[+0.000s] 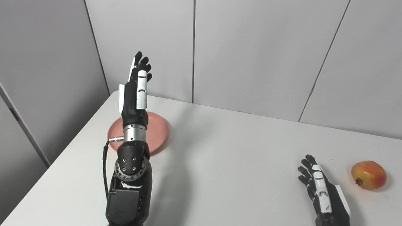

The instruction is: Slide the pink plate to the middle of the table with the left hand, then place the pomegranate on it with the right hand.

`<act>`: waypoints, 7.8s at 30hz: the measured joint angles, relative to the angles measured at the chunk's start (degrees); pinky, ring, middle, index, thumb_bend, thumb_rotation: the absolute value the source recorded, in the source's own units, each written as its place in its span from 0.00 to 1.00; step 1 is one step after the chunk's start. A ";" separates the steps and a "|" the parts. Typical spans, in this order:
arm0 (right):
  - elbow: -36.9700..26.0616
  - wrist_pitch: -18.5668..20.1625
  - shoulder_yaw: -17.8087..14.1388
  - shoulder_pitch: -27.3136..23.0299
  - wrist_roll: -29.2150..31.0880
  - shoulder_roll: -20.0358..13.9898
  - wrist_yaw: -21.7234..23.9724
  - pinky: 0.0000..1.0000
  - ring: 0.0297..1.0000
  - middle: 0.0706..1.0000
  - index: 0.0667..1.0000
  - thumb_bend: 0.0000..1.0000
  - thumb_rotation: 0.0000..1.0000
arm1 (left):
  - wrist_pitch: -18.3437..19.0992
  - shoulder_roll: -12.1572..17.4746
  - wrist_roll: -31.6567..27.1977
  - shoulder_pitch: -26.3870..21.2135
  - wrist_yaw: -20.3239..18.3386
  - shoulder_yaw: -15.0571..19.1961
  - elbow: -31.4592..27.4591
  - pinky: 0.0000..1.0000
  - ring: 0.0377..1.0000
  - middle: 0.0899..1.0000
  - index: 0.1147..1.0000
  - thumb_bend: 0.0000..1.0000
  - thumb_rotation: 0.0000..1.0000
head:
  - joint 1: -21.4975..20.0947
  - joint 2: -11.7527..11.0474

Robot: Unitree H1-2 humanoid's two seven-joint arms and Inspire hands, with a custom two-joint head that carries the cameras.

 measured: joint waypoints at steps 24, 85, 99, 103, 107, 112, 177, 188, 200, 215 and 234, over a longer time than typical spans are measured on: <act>-0.01 -0.15 -0.07 0.18 0.37 -0.38 0.63 0.94 0.92 0.93 0.93 0.16 1.00 | -0.05 4.24 -4.43 3.13 4.02 9.05 -0.27 0.92 0.92 0.92 0.90 0.48 1.00 | 0.79 0.00; -0.15 -0.15 -0.42 0.33 0.75 -0.54 0.78 0.95 0.92 0.93 0.93 0.16 1.00 | -0.85 7.68 -23.72 5.62 1.03 13.83 20.85 0.92 0.91 0.91 0.89 0.39 1.00 | 1.49 0.26; -0.18 -0.15 -0.38 0.42 0.70 -0.73 0.83 0.94 0.92 0.93 0.93 0.17 1.00 | -6.75 10.76 -22.85 2.78 -1.70 10.85 30.74 0.91 0.92 0.92 0.89 0.40 1.00 | 1.49 0.35; -0.18 -0.15 -0.39 0.42 0.70 -0.75 0.84 0.95 0.92 0.93 0.93 0.16 1.00 | -7.55 11.22 -22.59 2.27 -2.35 10.19 32.48 0.91 0.91 0.91 0.88 0.39 1.00 | 1.49 0.26; -0.18 -0.15 -0.46 0.43 1.09 -0.74 0.86 0.95 0.92 0.93 0.93 0.17 1.00 | -8.73 11.59 -22.49 1.68 -2.77 9.56 34.19 0.92 0.91 0.91 0.89 0.40 1.00 | 1.49 0.35; -0.23 -0.15 -0.41 0.46 0.98 -0.75 0.82 0.94 0.92 0.93 0.93 0.17 1.00 | -8.37 11.49 -22.61 1.50 -2.77 8.56 34.06 0.95 0.93 0.93 0.90 0.38 1.00 | 1.14 0.53; -1.57 -0.14 1.70 0.57 -2.41 0.59 -0.13 0.91 0.92 0.93 0.92 0.22 1.00 | 1.58 3.00 -12.15 5.08 -6.49 -9.07 20.98 0.91 0.90 0.91 0.88 0.44 1.00 | -5.98 3.25; -1.70 -0.12 1.86 0.59 -2.76 1.18 -0.51 0.92 0.92 0.93 0.92 0.23 1.00 | 2.61 1.70 -9.74 5.48 -7.13 -12.97 19.55 0.91 0.90 0.92 0.89 0.41 1.00 | -8.08 4.04; -1.75 -0.08 1.87 0.57 -2.85 2.36 -0.65 0.91 0.92 0.92 0.92 0.23 1.00 | 3.38 -2.04 -8.83 5.38 -7.14 -14.93 19.06 0.92 0.92 0.94 0.92 0.40 1.00 | -10.37 4.75; -2.24 0.28 2.04 0.53 -4.17 3.28 -1.83 0.90 0.92 0.92 0.92 0.24 1.00 | 4.45 -6.40 -7.73 6.04 -7.59 -19.38 18.05 0.91 0.91 0.93 0.91 0.44 1.00 | -13.36 6.06; -5.85 1.76 3.24 0.02 -13.27 3.56 -5.87 0.86 0.88 0.89 0.88 0.26 1.00 | 5.74 -7.50 -9.48 7.69 -10.86 -18.84 15.70 0.94 0.94 0.95 0.94 0.42 1.00 | -17.67 6.77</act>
